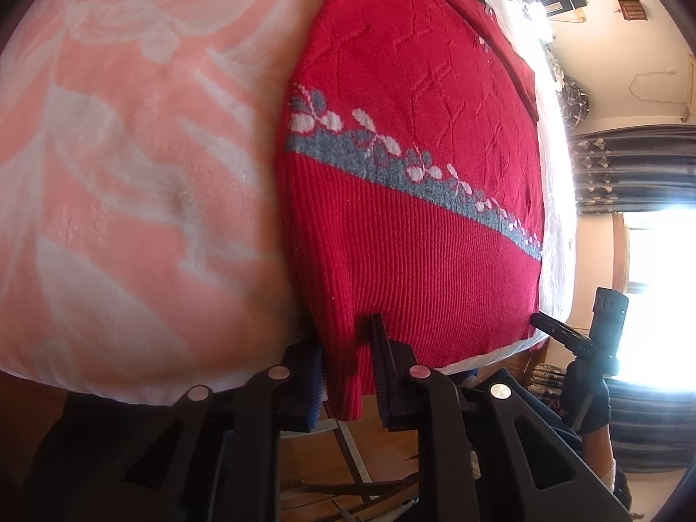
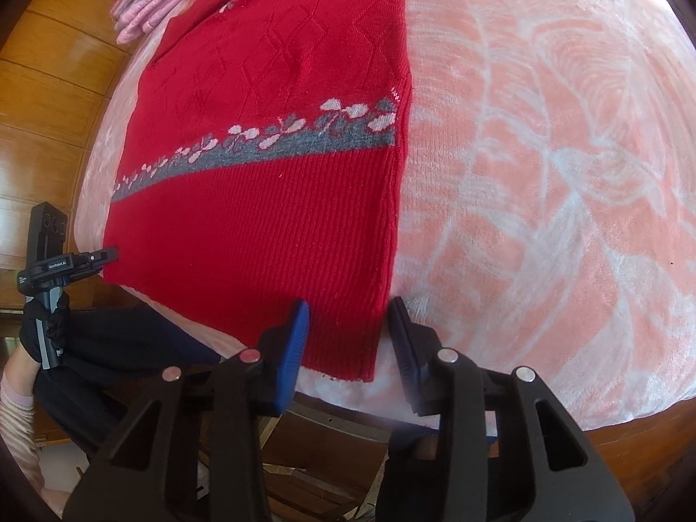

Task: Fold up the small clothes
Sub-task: 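Close both tools on the red sweater's hem edge, then lift the hem with both tools and fold it up toward the collar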

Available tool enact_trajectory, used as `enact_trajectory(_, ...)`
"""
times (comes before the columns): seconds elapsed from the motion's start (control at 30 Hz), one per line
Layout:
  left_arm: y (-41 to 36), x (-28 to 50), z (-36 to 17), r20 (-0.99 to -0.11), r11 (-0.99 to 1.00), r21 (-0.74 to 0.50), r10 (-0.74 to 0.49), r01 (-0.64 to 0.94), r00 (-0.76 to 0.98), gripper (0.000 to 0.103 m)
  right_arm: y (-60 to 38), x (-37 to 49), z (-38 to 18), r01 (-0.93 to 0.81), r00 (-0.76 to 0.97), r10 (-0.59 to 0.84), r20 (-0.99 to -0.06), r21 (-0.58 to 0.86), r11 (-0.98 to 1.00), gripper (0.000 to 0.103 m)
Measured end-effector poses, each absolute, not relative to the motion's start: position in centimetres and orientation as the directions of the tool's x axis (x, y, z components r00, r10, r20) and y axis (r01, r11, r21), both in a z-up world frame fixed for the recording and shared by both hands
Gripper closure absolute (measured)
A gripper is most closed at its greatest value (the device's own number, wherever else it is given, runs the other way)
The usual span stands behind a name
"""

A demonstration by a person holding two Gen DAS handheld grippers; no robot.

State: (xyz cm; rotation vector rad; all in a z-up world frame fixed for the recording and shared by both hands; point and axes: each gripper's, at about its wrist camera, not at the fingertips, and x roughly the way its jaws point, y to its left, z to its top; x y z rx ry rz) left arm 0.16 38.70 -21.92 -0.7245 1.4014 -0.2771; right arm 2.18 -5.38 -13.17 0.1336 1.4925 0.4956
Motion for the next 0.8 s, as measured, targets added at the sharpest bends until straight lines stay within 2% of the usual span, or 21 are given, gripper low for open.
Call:
enact_trajectory(0.1,38.5,0.1,-21.8,-0.787,0.752,-0.617,-0.589,-0.233,0.184,0.093,-5.6,2.1,-13.4,-0.199,-0.023,0.448,-0.894,0.443,0.874,0.096)
enact_trajectory(0.2,38.6,0.1,-21.5,-0.776,0.739,-0.631,-0.6,-0.236,0.194,0.095,-5.5,2.1,-13.0,-0.202,-0.019,0.453,-0.891,0.447,0.871,0.097)
enact_trajectory(0.47,38.8,0.9,-17.9,-0.702,0.683,-0.707,-0.645,-0.187,0.302,0.095,-6.2,2.8,-9.0,-0.179,0.057,0.574,-0.817,0.557,0.811,0.098)
enact_trajectory(0.8,38.9,6.4,-13.1,-0.684,0.703,-0.698,-0.598,-0.138,0.418,0.095,-6.7,8.1,-3.6,-0.123,0.206,0.604,-0.77,0.592,0.796,0.098)
